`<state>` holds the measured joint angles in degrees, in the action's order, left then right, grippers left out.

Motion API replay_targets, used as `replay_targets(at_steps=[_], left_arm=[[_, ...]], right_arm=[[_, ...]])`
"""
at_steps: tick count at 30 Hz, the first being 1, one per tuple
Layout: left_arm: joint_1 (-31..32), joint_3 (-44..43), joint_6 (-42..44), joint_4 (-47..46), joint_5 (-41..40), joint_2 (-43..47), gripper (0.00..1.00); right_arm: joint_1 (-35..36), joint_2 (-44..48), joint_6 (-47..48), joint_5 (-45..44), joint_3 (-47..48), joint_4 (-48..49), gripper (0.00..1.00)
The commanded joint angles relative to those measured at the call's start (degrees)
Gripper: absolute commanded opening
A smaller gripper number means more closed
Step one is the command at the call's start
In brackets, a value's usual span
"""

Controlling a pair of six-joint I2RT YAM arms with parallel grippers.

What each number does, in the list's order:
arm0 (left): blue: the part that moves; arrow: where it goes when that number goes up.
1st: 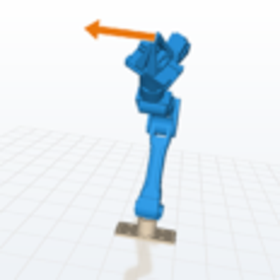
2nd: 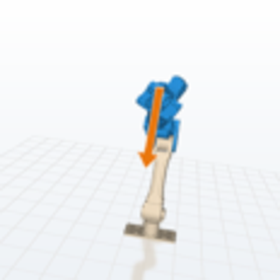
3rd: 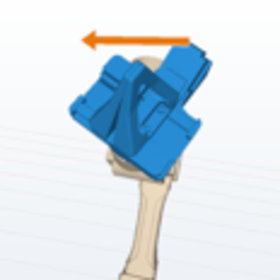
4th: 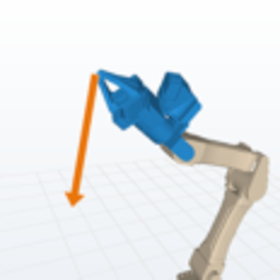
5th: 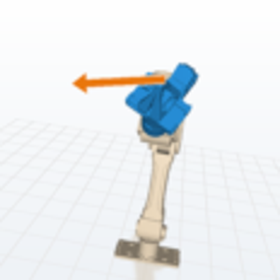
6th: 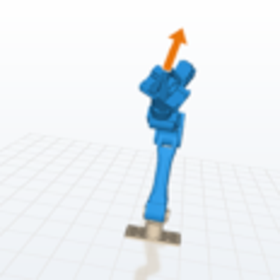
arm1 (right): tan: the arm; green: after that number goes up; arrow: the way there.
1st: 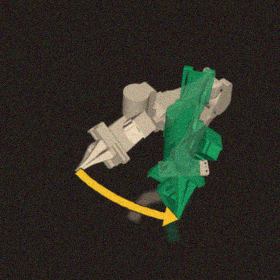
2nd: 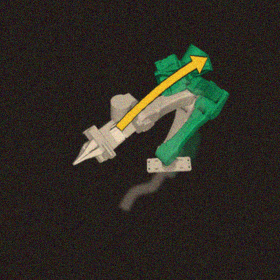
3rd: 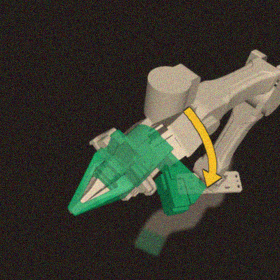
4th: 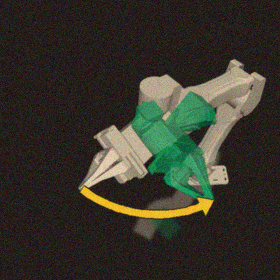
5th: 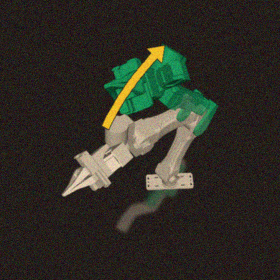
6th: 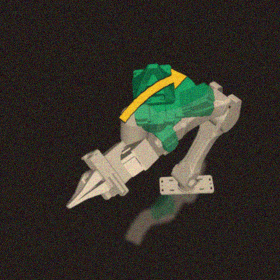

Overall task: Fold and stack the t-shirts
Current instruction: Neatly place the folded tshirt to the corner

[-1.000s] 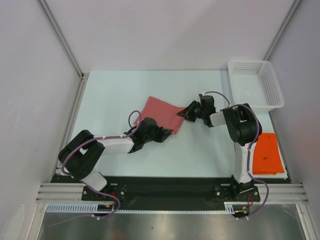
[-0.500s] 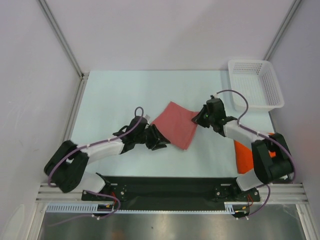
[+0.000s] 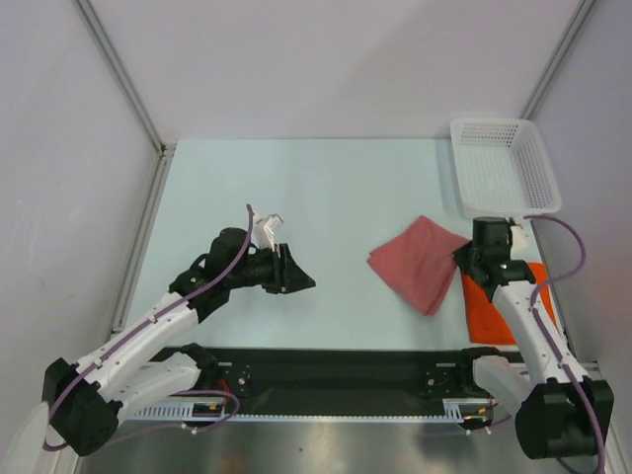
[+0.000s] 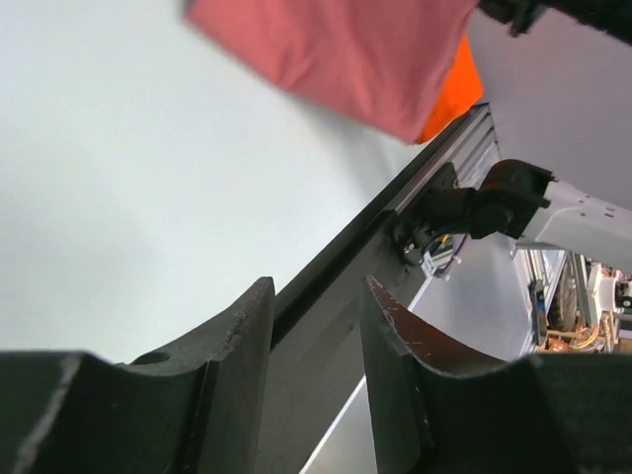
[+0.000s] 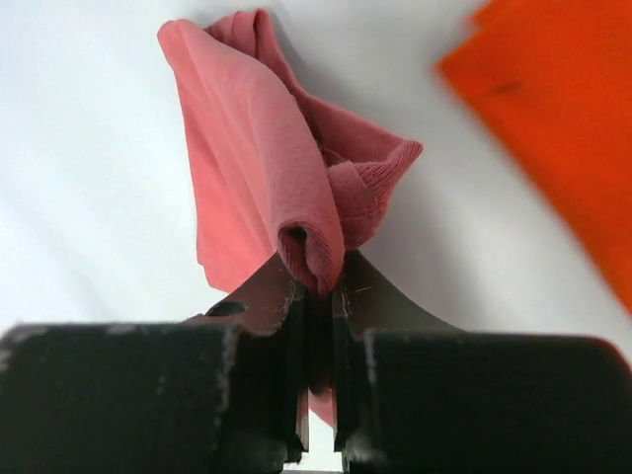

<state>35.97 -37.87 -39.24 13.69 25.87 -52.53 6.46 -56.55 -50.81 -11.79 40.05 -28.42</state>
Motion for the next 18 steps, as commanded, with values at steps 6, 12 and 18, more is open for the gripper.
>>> replay_targets(at_steps=[6,12,18], left_arm=[[-7.9,-0.6,8.0,4.4,8.3,1.9,0.44],[-8.1,-2.7,9.5,5.4,8.4,0.5,0.44],[-9.3,-2.9,9.8,4.9,10.0,-3.1,0.44]], right_arm=[[-12.3,-0.9,-10.7,-9.2,6.6,-10.4,0.00],[-18.7,-8.6,-10.7,-9.8,14.6,-10.1,0.00],[-24.3,-12.9,-9.5,-10.3,24.1,-15.2,0.00]])
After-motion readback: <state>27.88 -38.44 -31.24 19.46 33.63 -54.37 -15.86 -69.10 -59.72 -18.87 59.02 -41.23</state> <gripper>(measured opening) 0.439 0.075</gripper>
